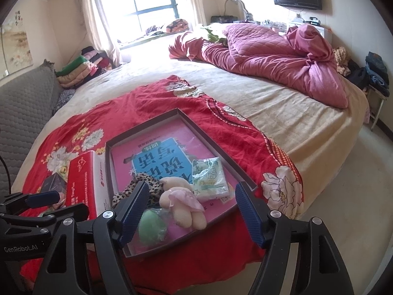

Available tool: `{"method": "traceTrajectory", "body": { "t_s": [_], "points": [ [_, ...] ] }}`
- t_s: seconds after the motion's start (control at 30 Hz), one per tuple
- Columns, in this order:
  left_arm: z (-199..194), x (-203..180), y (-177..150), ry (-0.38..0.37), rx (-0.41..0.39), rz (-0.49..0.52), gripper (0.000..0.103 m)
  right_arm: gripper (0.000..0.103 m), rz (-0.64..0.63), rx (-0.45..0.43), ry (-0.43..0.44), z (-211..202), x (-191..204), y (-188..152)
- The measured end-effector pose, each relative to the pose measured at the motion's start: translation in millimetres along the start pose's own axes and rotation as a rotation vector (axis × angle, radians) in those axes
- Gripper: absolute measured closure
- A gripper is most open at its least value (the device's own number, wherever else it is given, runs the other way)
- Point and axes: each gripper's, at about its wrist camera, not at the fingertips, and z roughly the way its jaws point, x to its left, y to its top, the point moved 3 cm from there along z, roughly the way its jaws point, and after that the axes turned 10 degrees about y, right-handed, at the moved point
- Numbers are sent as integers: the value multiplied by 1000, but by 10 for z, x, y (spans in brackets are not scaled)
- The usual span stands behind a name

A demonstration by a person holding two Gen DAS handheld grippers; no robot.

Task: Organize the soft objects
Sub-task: 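Withdraw both open tools from the tray back toward the pile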

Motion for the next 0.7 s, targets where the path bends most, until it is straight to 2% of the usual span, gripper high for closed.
{"method": "traceTrajectory", "body": {
  "t_s": [0.7],
  "points": [
    [-357, 430, -203, 56, -54, -64, 22, 26, -80, -32, 9, -248, 423, 44]
  ]
}}
